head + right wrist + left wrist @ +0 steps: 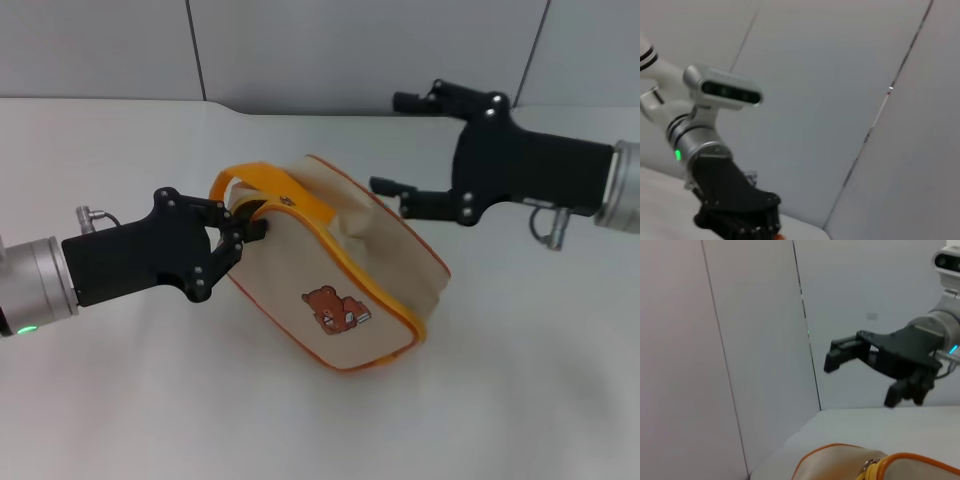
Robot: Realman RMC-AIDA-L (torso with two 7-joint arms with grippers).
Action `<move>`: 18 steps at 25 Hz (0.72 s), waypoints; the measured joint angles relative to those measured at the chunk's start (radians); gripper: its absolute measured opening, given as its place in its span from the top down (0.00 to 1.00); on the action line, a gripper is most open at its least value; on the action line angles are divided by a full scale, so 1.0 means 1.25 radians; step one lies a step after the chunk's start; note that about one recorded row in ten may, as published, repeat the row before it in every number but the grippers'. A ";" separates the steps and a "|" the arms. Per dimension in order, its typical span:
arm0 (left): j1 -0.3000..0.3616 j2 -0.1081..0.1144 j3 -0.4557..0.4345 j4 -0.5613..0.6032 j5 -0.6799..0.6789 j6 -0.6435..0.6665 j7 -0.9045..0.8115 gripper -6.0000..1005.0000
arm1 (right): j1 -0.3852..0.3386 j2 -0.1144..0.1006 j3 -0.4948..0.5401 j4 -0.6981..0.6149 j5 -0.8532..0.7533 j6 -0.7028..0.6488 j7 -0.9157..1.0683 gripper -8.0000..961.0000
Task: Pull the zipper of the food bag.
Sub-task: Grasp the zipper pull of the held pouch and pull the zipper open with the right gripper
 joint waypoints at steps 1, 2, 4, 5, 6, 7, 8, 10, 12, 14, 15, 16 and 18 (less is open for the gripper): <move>-0.002 -0.001 0.000 0.003 0.000 0.002 0.000 0.94 | 0.006 0.000 -0.013 0.008 0.000 0.004 -0.021 0.21; -0.003 -0.002 0.000 0.003 0.000 0.003 0.000 0.94 | 0.012 0.001 -0.024 0.016 0.002 0.008 -0.042 0.22; -0.006 -0.004 0.000 0.003 0.000 0.004 0.000 0.94 | 0.017 0.002 -0.044 0.030 0.011 0.020 -0.083 0.26; -0.008 -0.005 0.000 0.003 0.000 0.006 0.000 0.94 | 0.018 0.003 -0.059 0.038 0.023 0.030 -0.105 0.28; -0.009 -0.006 0.000 0.003 0.000 0.007 0.000 0.94 | 0.019 0.004 -0.077 0.047 0.038 0.041 -0.125 0.30; -0.009 -0.006 -0.001 0.003 0.000 0.011 0.000 0.94 | 0.019 0.004 -0.103 0.053 0.056 0.054 -0.141 0.32; -0.010 -0.006 -0.002 0.003 0.000 0.013 0.000 0.94 | 0.019 0.005 -0.128 0.057 0.075 0.069 -0.152 0.34; -0.010 -0.007 -0.002 0.004 -0.001 0.015 0.000 0.94 | 0.019 0.005 -0.172 0.059 0.105 0.098 -0.164 0.39; -0.010 -0.007 -0.001 0.007 -0.001 0.017 0.000 0.94 | 0.018 0.005 -0.212 0.059 0.123 0.122 -0.172 0.43; -0.010 -0.008 0.000 0.012 -0.001 0.021 0.001 0.94 | 0.018 0.005 -0.242 0.058 0.128 0.142 -0.176 0.47; -0.010 -0.009 0.000 0.014 -0.001 0.024 0.001 0.94 | 0.019 0.005 -0.256 0.058 0.129 0.151 -0.176 0.50; -0.010 -0.009 0.000 0.015 -0.001 0.027 0.001 0.94 | 0.019 0.005 -0.268 0.057 0.130 0.159 -0.176 0.52; -0.010 -0.009 0.000 0.015 -0.001 0.029 0.002 0.94 | 0.020 0.005 -0.286 0.056 0.137 0.166 -0.177 0.57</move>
